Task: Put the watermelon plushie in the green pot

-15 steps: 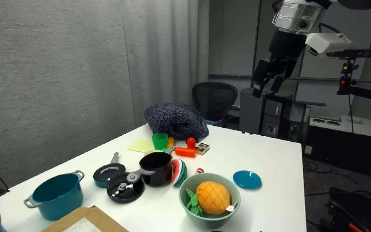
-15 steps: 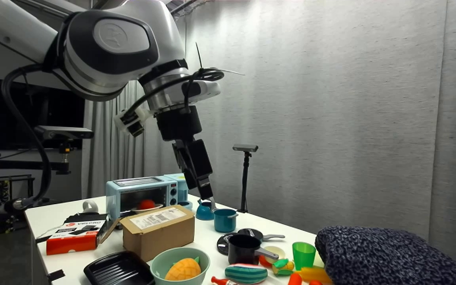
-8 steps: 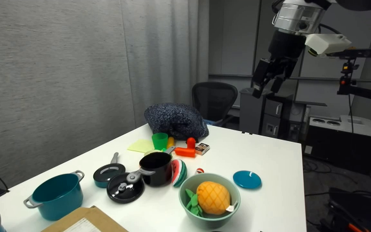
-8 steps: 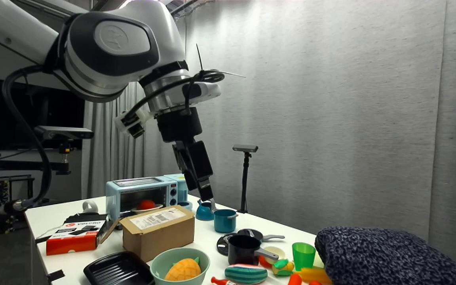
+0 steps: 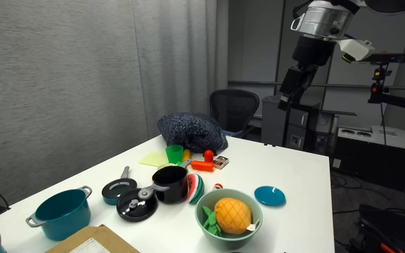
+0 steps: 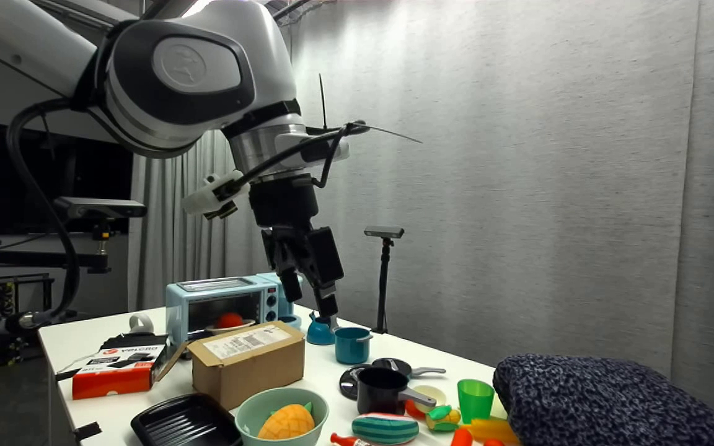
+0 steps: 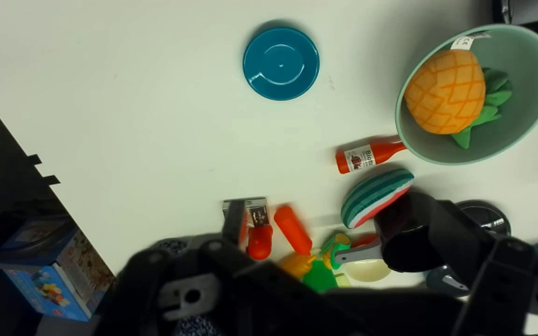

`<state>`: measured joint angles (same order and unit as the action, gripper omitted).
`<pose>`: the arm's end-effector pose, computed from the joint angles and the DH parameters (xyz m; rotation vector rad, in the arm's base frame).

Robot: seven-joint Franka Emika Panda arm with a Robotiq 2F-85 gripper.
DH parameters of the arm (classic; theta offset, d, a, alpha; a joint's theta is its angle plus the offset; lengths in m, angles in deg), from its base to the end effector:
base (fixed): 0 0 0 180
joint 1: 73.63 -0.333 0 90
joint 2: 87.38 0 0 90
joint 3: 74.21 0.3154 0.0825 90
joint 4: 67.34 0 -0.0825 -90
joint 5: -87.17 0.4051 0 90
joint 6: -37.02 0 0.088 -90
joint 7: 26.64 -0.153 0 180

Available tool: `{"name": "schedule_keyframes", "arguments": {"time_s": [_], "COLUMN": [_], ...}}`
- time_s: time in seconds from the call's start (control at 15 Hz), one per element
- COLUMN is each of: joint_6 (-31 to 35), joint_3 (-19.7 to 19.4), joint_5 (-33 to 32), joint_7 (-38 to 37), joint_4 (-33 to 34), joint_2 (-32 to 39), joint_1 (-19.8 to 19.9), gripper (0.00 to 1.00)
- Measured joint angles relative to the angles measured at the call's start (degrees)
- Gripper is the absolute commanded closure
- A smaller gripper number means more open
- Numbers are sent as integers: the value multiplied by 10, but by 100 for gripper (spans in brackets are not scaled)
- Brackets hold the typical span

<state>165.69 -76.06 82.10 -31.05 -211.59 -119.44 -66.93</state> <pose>0.4310 -0.0703 0.4457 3.0293 -0.2710 0.4371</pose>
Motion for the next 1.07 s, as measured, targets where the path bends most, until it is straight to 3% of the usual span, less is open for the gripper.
{"name": "schedule_keyframes", "arguments": {"time_s": [1.07], "joint_6": [1], "joint_3": [-3], "joint_5": [-6], "joint_7": [16], "joint_4": [0], "joint_2": [0], "joint_1": [0], "gripper": [0]}}
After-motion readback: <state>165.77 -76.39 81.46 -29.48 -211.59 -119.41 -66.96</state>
